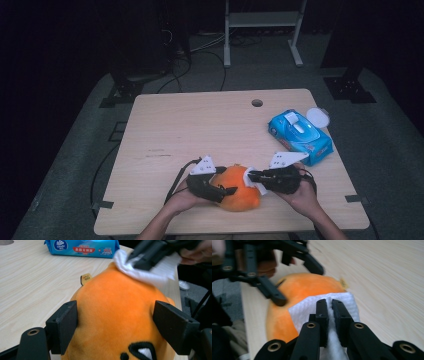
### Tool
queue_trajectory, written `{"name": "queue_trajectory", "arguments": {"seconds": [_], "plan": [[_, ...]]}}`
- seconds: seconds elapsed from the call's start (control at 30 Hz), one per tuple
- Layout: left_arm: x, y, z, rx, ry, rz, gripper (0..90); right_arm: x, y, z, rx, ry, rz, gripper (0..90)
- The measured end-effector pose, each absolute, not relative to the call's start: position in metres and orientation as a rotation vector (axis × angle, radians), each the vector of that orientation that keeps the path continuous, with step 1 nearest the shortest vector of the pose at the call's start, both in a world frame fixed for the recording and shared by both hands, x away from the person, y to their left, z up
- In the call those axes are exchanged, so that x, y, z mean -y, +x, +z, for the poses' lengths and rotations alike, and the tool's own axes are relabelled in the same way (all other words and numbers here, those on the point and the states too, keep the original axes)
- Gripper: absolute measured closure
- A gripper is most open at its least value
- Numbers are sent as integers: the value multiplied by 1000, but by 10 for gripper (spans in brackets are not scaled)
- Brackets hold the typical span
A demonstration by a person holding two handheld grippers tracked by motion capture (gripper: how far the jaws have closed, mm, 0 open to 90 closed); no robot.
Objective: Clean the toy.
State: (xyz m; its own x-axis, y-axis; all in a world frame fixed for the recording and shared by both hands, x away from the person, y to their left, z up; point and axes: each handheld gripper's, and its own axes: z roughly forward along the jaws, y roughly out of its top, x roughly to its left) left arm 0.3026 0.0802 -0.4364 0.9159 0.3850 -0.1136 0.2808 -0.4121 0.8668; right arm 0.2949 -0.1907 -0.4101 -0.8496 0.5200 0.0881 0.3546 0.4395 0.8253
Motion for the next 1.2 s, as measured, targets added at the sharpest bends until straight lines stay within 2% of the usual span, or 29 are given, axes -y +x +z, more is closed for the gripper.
{"name": "queue_trajectory", "arguments": {"seconds": [0.13, 0.33, 0.43, 0.57, 0.67, 0.73, 0.8, 0.9, 0.97, 1.03, 1.13, 1.2], "plan": [[-77, 299, -436, -467, 2034, 136, 210, 201, 302, -411, -2483, 846, 1356, 831], [-82, 300, -433, -432, 2053, 105, 194, 190, 299, -409, -2484, 818, 1356, 831], [-91, 306, -427, -400, 2046, 48, 167, 189, 295, -409, -2516, 771, 1375, 831], [-93, 314, -433, -487, 2040, 32, 80, 187, 289, -408, -2537, 698, 1370, 829], [-88, 317, -442, -545, 2030, -36, 43, 186, 289, -407, -2545, 686, 1365, 826], [-86, 318, -446, -556, 2024, -74, 86, 187, 291, -408, -2543, 707, 1372, 826], [-88, 317, -442, -548, 2028, -48, 217, 189, 294, -409, -2539, 741, 1377, 828], [-88, 309, -432, -506, 1930, 118, 325, 192, 296, -404, -2518, 755, 1373, 829], [-84, 304, -425, -446, 1888, 281, 344, 196, 297, -398, -2486, 765, 1422, 831], [-79, 300, -424, -378, 1889, 344, 344, 196, 297, -394, -2462, 774, 1452, 830], [-75, 296, -432, -310, 1930, 333, 340, 192, 300, -396, -2456, 778, 1431, 830], [-78, 297, -430, -320, 1951, 272, 300, 189, 302, -403, -2484, 791, 1412, 830]]}}
